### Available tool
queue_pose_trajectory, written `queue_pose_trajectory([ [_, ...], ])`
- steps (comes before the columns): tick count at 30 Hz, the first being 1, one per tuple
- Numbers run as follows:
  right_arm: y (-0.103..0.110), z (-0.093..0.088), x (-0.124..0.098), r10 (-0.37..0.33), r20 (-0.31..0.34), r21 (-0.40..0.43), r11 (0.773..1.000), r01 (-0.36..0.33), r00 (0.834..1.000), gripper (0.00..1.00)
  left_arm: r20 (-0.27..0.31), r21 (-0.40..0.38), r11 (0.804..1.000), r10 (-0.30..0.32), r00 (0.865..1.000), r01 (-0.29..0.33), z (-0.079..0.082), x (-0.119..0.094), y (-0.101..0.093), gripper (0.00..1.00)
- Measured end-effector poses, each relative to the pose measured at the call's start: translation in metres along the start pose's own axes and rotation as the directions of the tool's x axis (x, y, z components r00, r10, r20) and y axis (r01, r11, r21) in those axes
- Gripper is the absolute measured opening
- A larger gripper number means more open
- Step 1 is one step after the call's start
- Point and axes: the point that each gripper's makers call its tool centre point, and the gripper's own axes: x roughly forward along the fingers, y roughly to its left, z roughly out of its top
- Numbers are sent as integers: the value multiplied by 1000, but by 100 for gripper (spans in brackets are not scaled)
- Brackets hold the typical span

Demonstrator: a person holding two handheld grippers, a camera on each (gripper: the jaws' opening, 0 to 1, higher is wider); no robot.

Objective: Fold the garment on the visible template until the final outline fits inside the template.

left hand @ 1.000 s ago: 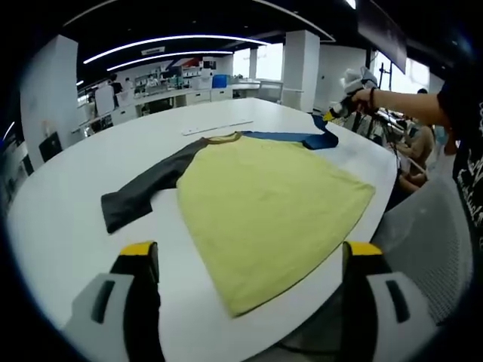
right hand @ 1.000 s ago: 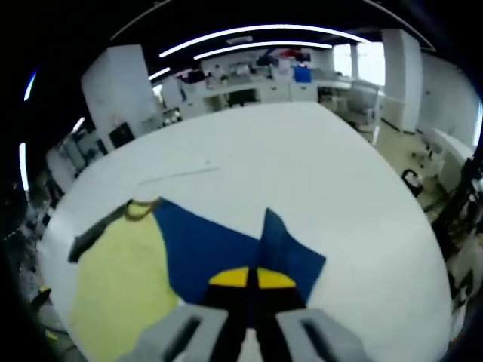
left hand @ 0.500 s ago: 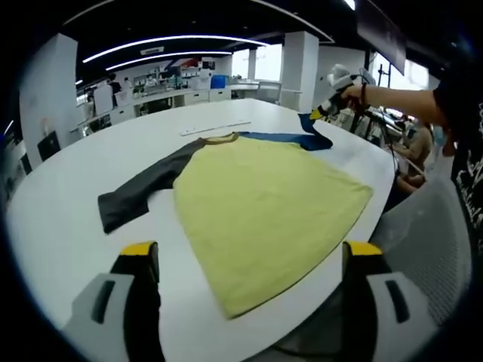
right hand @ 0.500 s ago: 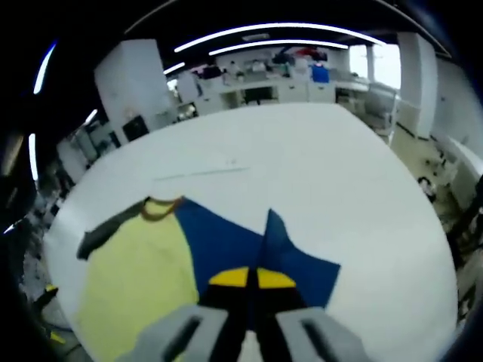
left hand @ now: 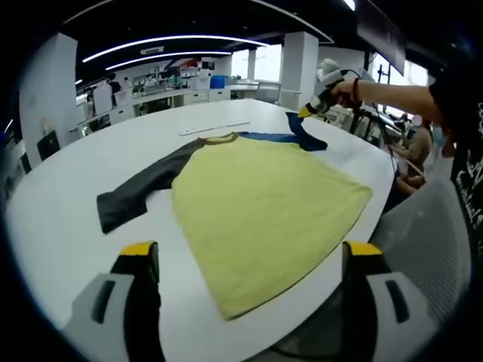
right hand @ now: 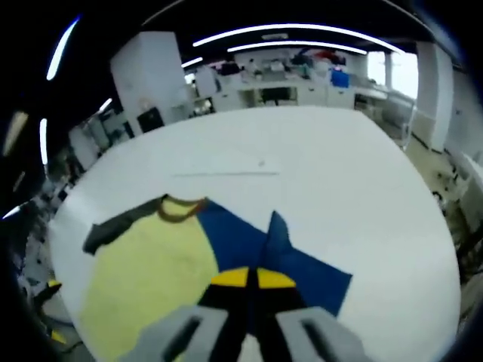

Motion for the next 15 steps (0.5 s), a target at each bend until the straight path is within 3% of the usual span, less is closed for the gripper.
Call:
queue_pose_trajectory([
  [15,51,18,23,79,-2,-31,996,-79,997,0,3,-9,1000,6,1000,-6,1,1,0,97],
])
